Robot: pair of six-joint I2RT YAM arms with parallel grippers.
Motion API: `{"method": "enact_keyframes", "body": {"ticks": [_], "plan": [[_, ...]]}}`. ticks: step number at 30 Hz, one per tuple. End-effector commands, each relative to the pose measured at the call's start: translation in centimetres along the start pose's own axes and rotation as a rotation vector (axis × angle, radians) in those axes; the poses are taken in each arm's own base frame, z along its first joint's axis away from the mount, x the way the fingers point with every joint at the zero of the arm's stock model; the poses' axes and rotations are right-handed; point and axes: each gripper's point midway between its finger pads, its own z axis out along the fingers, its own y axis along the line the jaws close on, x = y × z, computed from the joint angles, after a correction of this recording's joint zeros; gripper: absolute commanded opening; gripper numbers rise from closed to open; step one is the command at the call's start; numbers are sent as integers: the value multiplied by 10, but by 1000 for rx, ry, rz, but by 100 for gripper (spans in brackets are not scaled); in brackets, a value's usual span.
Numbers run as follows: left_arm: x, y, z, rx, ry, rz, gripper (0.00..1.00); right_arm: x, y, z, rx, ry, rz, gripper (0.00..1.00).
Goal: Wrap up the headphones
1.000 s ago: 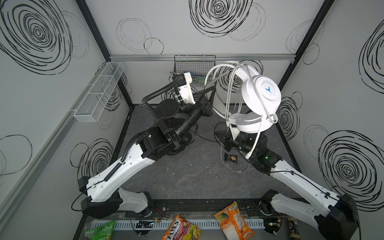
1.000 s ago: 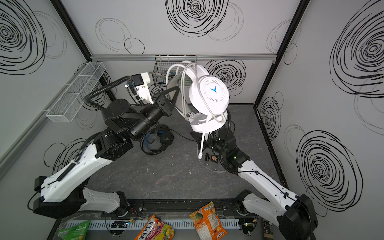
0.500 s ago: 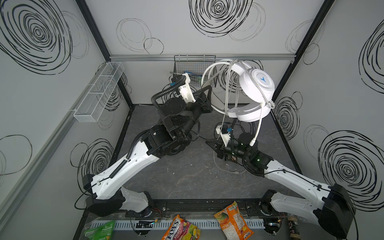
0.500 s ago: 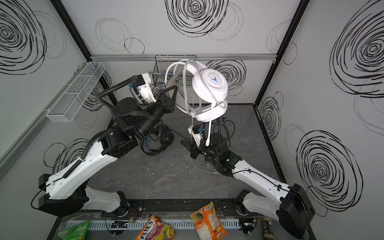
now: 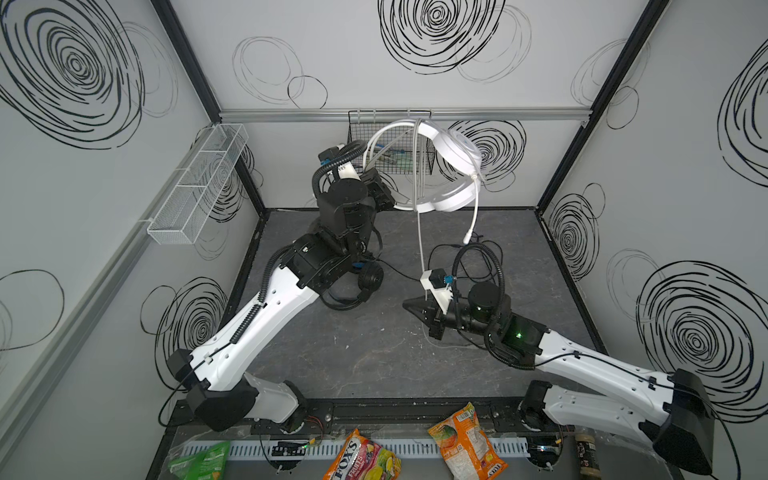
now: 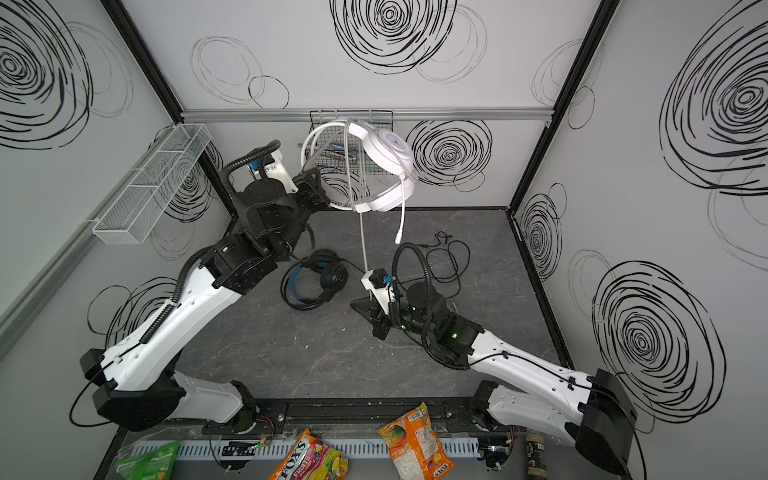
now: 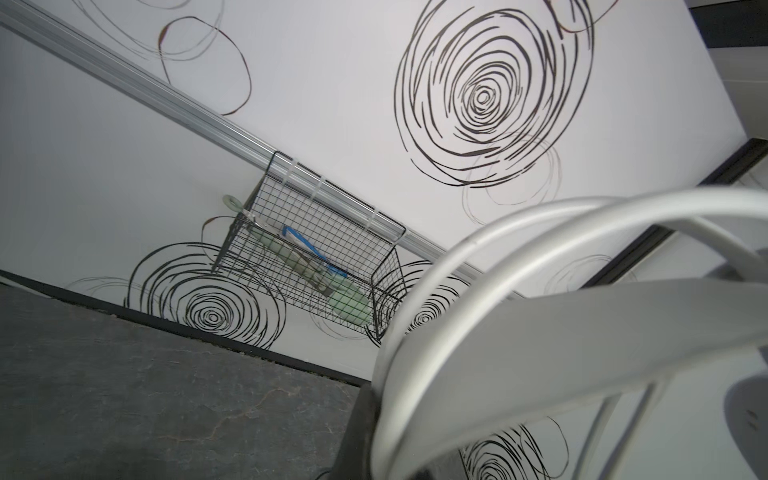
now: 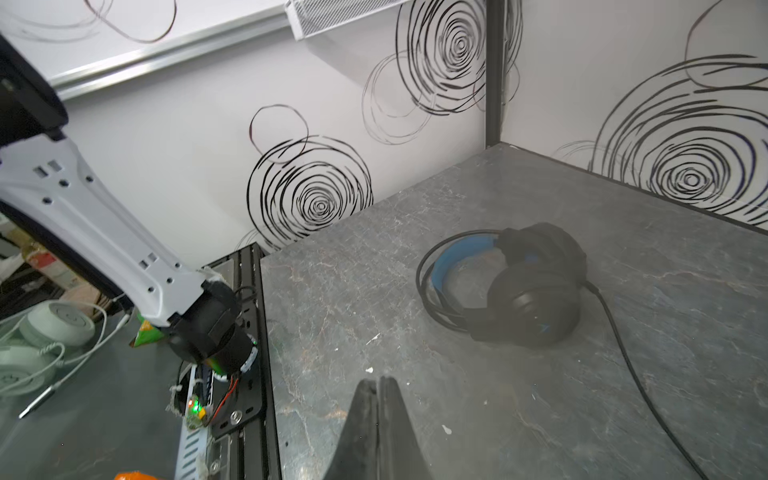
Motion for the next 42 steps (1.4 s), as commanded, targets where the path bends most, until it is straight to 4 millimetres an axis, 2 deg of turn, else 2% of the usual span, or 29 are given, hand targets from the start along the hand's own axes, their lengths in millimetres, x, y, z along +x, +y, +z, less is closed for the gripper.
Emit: {"method": "enact_keyframes", "body": {"ticks": [1,4,8,14,20,24,28,33,38,42], "plan": [[-40,12,4,-53,-176,-87,0,21,12,-2,-6,89,-56,0],[-24,25,15,-113,-158,-33,0,14,20,-1,-1,111,-119,0],[-5,36,28,-187,-131,81,0,-6,34,-3,2,112,-201,0],[17,49,39,-253,-105,244,0,-46,43,-16,41,79,-271,0],[37,53,44,-251,-52,326,0,-98,47,-41,88,-5,-327,0],[54,51,38,-225,-8,408,0,-130,33,-52,211,-14,-441,0],[68,53,25,-227,31,510,0,-147,16,-58,324,21,-583,0],[79,51,7,-240,73,692,0,-154,-8,-63,415,85,-687,0],[85,57,-6,-198,130,734,0,-156,-35,-74,493,127,-726,0],[93,56,-15,-157,178,790,0,-154,-44,-81,546,151,-759,0]]}}
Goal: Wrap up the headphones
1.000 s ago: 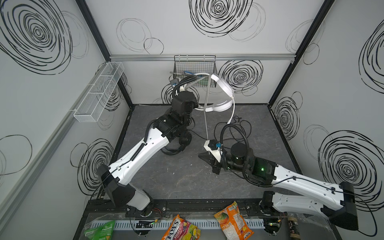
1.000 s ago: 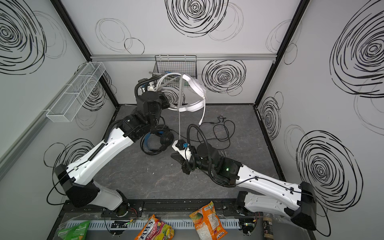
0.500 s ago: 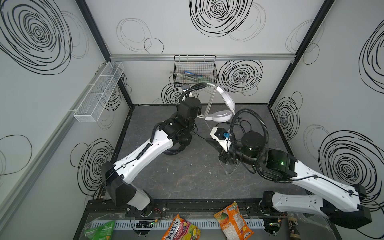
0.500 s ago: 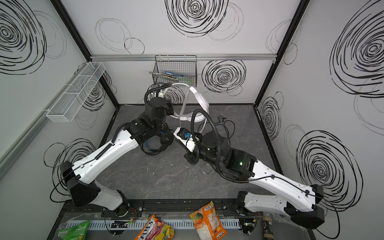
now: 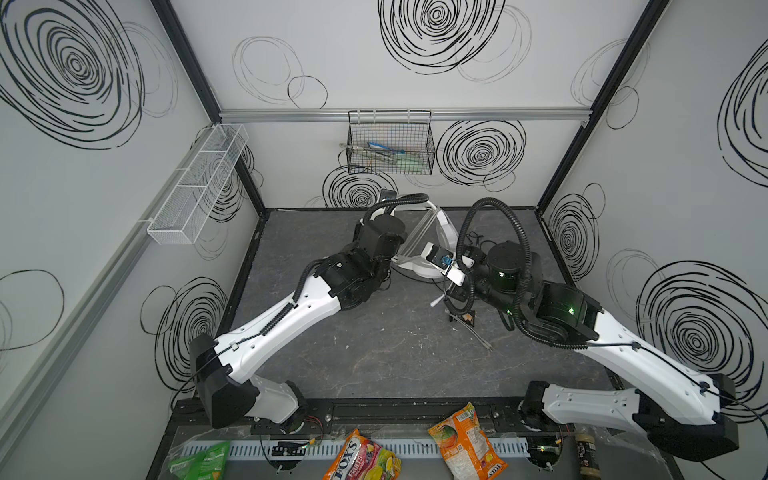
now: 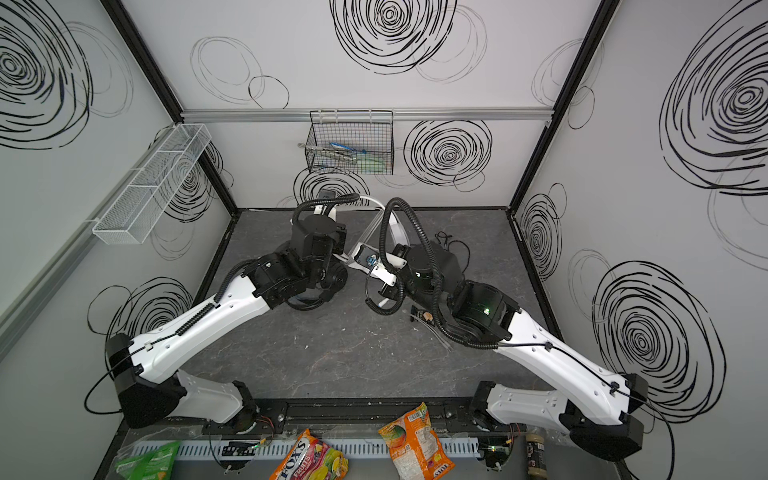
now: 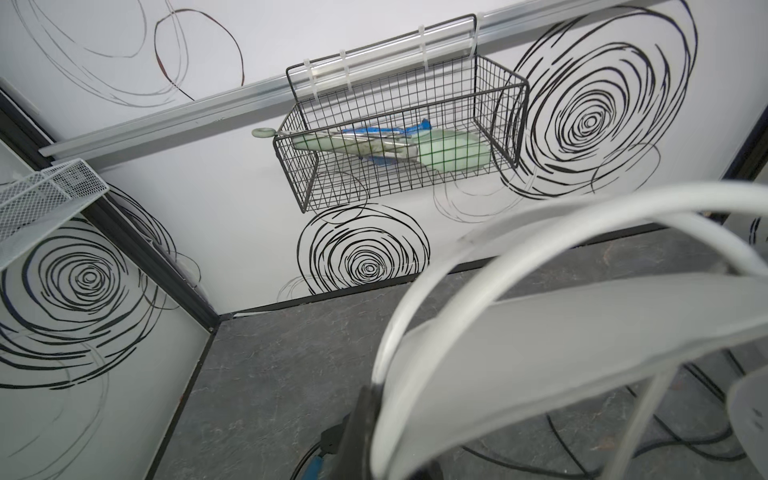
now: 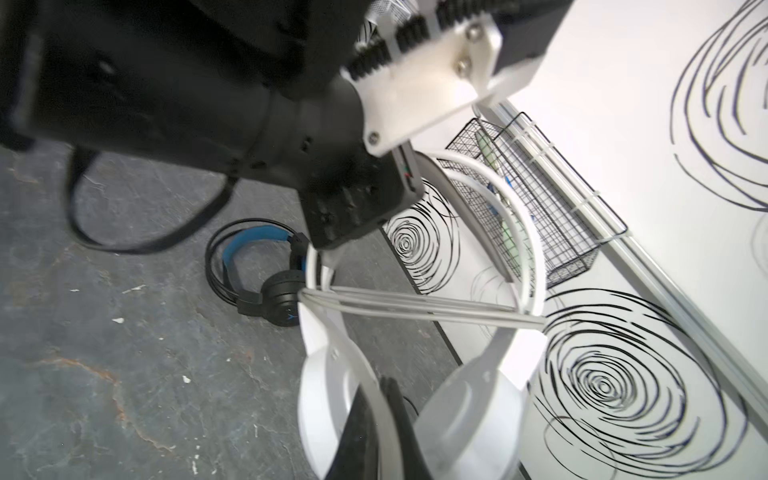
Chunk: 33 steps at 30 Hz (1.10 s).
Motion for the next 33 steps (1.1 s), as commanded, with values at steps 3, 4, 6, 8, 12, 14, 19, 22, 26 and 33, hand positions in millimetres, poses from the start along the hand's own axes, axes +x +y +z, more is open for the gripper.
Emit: {"method": "enact_keyframes", "body": {"ticks": [3,4,6,8,12,14,19,22,26,33], "plan": [[-11,11,-18,11,-26,39,0,-5,-24,-14,91,-6,-73,1],[-10,12,-20,2,-24,56,0,-2,-24,-13,98,5,-83,1],[-9,14,-24,-7,-20,91,0,2,-29,-13,128,22,-97,1],[-8,12,-28,18,-16,114,0,4,-34,-12,147,28,-96,1],[-5,3,-36,126,-3,128,0,9,-48,-11,195,43,-66,3],[-1,-3,-39,205,17,110,0,11,-51,-10,201,46,-53,6],[6,-10,-48,309,37,80,0,19,-62,-9,243,70,-23,8],[9,-8,-51,316,44,81,0,24,-70,-10,275,82,2,9],[10,-9,-57,351,46,85,0,31,-89,-16,345,99,46,10],[8,-18,-70,454,45,102,0,38,-106,-23,388,86,130,12]]}}
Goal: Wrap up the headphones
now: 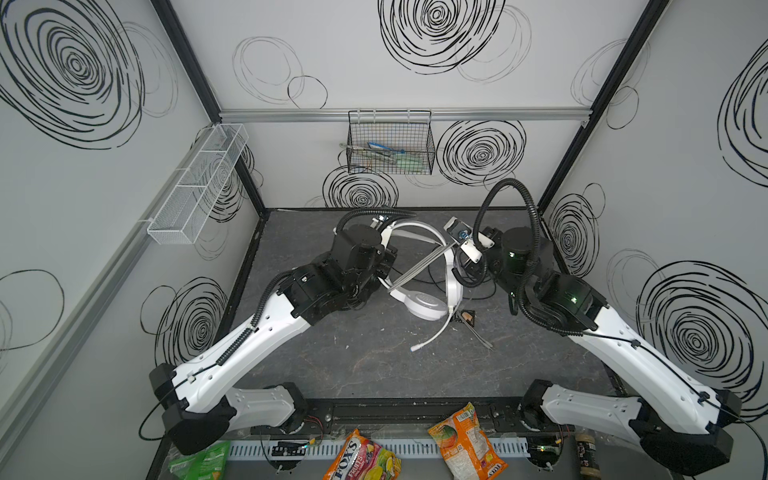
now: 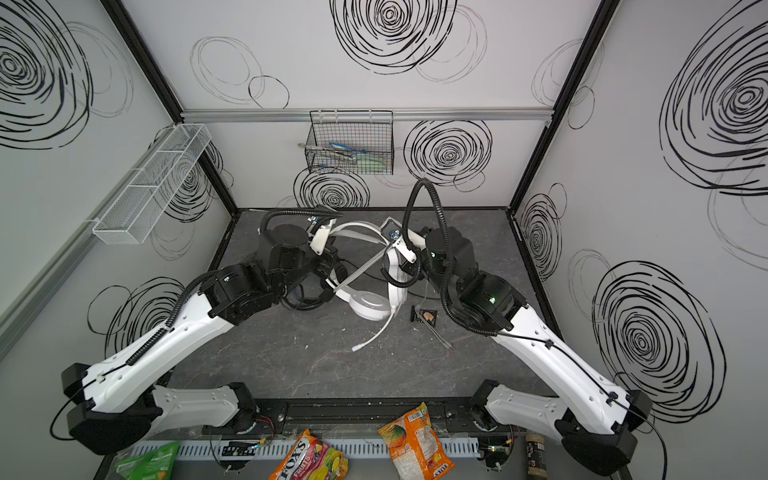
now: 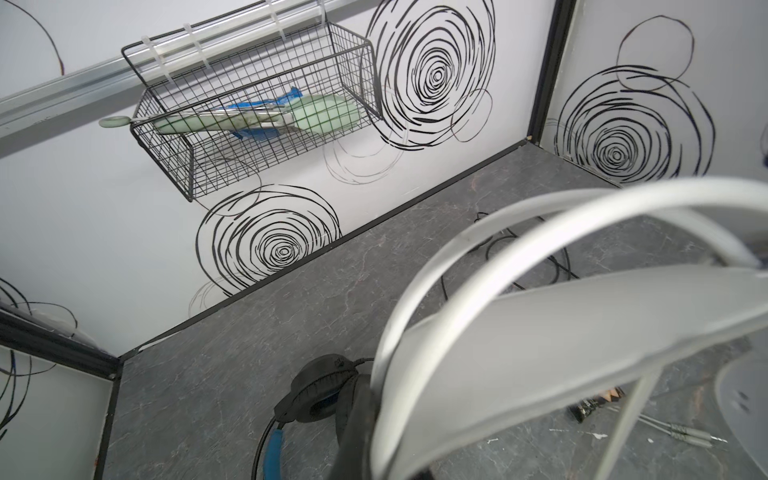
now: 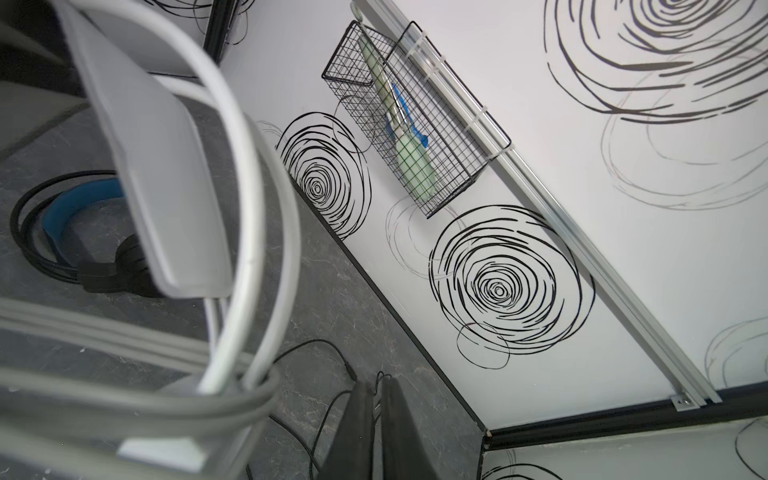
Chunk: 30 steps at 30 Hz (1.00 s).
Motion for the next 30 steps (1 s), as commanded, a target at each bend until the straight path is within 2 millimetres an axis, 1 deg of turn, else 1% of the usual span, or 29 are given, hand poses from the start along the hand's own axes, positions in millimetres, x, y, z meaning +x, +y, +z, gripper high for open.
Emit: {"method": "enact_keyframes", "body": {"ticks": [1,5,8,15,18,22,24,26,30], "plan": [[-7,-2,-15,62,-26,0,0,-12,-31,-15,100,-65,102,12],[-12,0,-24,76,-50,-20,0,-7,-32,-10,108,-58,111,12],[-20,1,-33,99,-80,-57,0,0,-33,-6,118,-50,137,12],[-42,-1,-57,179,-169,-200,0,17,-37,3,114,-52,253,12],[-54,-1,-67,212,-212,-252,0,21,-33,6,82,-71,309,12],[-74,-4,-79,268,-271,-325,0,19,-16,7,-5,-146,359,13],[-85,-6,-84,296,-294,-362,0,12,-8,5,-59,-192,380,13],[-98,-7,-91,326,-326,-403,0,6,-1,3,-103,-236,403,13],[-125,-7,-106,378,-402,-488,0,1,10,3,-156,-295,440,13]]}}
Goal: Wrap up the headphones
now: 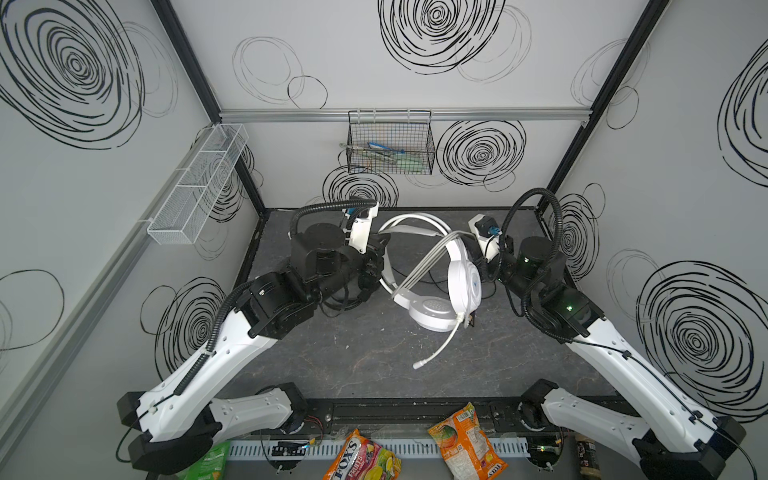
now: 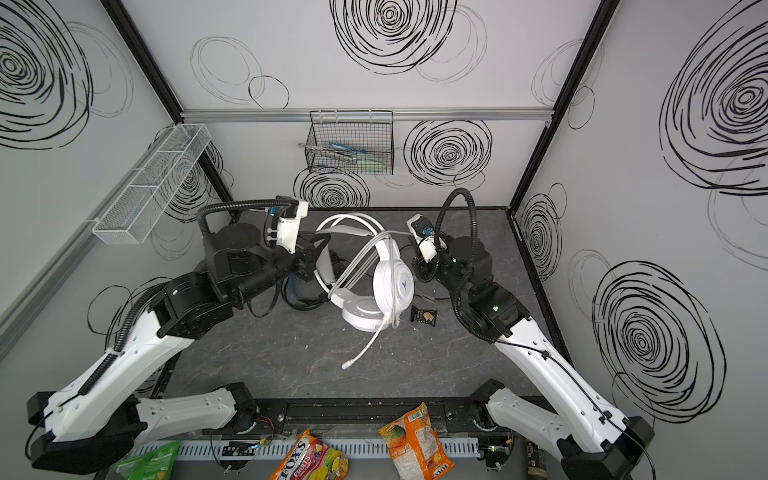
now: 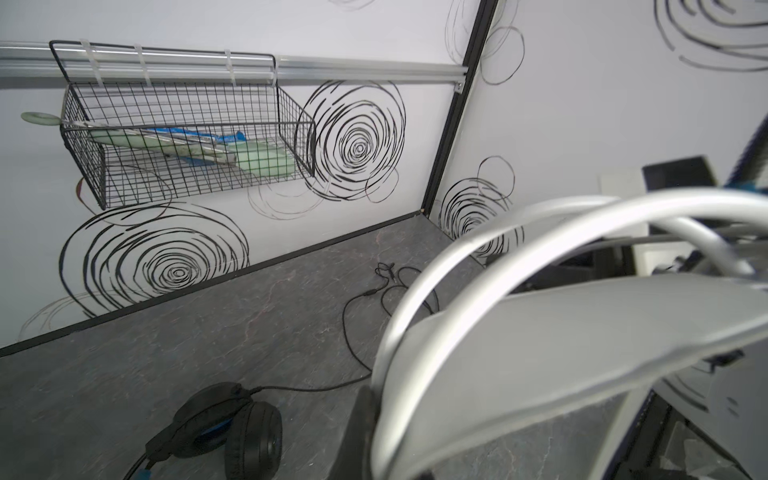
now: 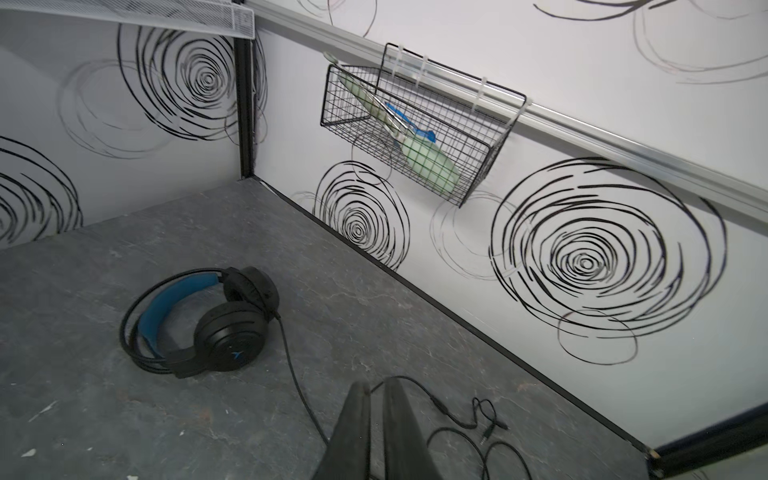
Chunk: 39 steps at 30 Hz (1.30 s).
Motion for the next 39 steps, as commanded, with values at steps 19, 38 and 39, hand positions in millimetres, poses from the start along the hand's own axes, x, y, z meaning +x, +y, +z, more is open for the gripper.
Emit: {"method": "enact_keyframes", "body": {"ticks": [19,38,39], "plan": [[-154,-73,-38,264,-441,-357,0,-10,52,-5,-301,-212,280,7],[-163,-71,-38,262,-465,-420,0,9,68,-22,-380,-243,338,31],[-164,-71,-39,263,-468,-423,0,10,69,-22,-383,-244,342,31]]}}
